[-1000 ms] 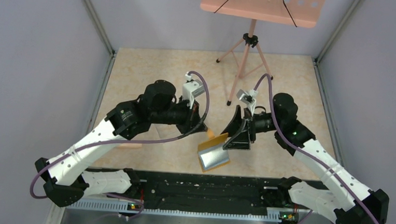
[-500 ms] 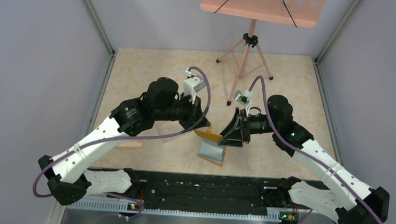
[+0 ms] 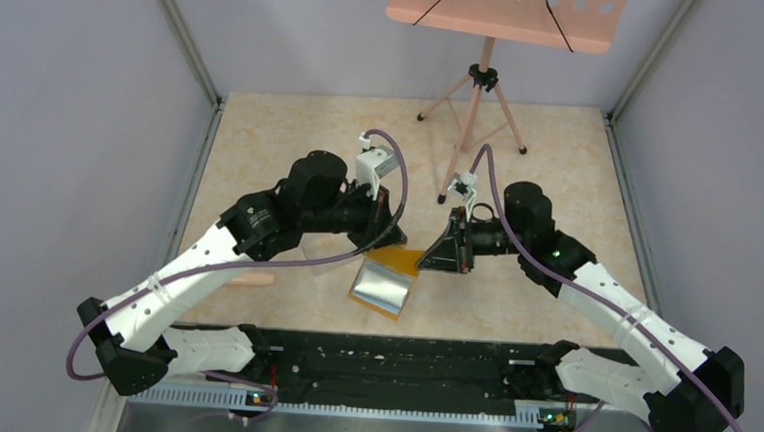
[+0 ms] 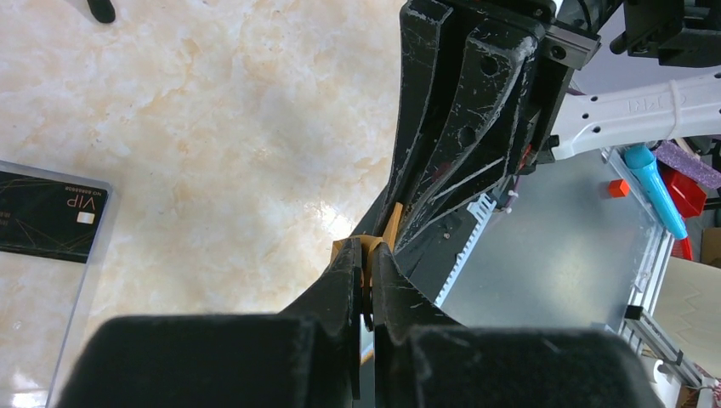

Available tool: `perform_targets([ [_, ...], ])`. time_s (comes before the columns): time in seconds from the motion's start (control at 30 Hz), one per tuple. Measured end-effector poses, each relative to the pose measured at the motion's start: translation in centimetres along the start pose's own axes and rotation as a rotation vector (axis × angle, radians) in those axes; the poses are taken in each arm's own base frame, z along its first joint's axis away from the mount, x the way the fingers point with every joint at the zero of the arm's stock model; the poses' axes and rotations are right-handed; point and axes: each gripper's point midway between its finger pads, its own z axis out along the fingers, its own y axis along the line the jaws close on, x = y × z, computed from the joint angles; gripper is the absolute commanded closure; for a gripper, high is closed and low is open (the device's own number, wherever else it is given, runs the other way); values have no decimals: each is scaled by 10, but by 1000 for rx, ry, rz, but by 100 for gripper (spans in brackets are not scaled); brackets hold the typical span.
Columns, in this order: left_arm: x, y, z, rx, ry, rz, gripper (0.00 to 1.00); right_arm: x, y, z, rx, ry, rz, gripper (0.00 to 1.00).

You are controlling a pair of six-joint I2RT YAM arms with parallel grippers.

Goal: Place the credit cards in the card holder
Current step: Open the card holder.

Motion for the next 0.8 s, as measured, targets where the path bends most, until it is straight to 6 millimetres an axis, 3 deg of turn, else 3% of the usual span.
perform_targets([
  [0.17, 4, 1, 3, 7, 9, -11, 100, 0, -10, 0, 58, -7, 8, 61],
  [0.33, 7, -5, 5, 44, 17, -26, 100, -5, -13, 1, 74, -30, -6, 54],
  [0.5, 7, -7, 7, 61, 14, -34, 100, -9, -8, 2, 44, -40, -29, 74],
  [0.63, 5, -7, 8, 62, 6, -39, 100, -10, -2, 2, 13, -38, -46, 98],
  [0.73, 6, -6, 8, 53, 5, -45, 100, -9, 0, 1, 0, -31, -51, 100],
  [0.77, 5, -5, 9, 51, 4, -46, 92, -8, 0, 1, -2, -29, -51, 100],
  [0.8, 5, -5, 9, 48, 2, -47, 65, -8, 0, 1, -2, -28, -50, 100],
])
